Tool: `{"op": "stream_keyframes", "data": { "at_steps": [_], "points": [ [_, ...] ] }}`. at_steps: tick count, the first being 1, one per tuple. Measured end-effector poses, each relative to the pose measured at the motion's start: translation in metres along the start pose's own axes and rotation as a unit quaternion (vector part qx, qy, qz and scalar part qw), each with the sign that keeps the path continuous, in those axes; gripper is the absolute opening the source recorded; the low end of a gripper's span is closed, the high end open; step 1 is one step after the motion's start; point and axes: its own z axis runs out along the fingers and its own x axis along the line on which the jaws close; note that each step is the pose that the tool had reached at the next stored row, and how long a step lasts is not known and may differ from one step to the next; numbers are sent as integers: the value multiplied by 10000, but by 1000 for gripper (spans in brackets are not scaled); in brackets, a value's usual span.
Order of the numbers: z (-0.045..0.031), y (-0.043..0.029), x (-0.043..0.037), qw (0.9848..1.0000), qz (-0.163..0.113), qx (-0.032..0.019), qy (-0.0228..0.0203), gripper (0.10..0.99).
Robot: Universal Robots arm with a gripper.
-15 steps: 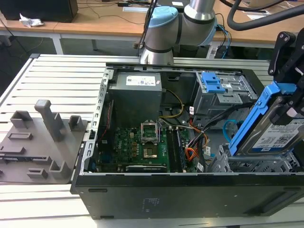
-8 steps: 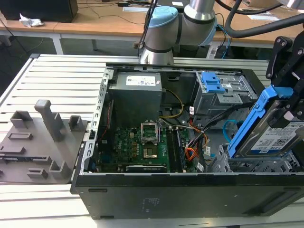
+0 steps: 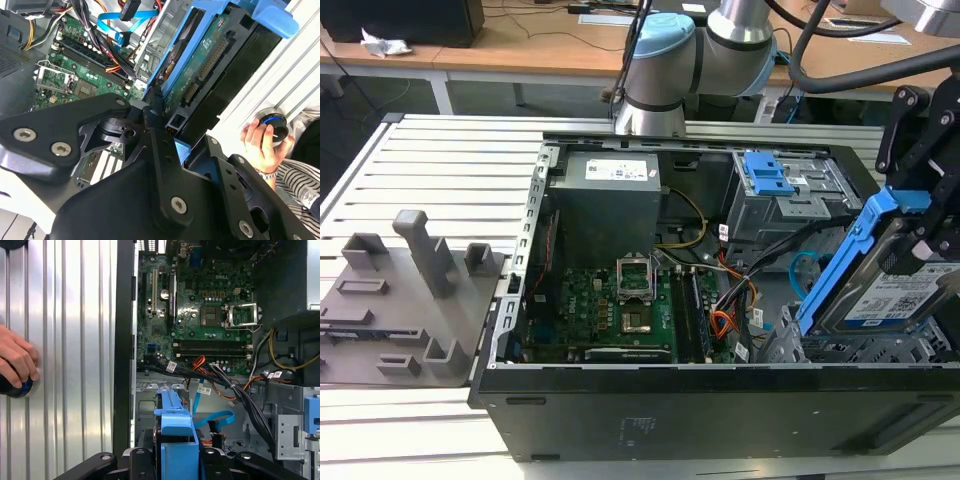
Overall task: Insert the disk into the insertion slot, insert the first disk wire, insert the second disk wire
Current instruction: 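Insert the disk into the insertion slot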
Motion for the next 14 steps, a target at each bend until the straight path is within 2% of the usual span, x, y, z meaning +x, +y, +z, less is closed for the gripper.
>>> {"op": "stream_keyframes", "data": {
  "at_steps": [14],
  "points": [
    [112, -4, 0, 10000, 0, 0, 0, 365]
  ]
}}
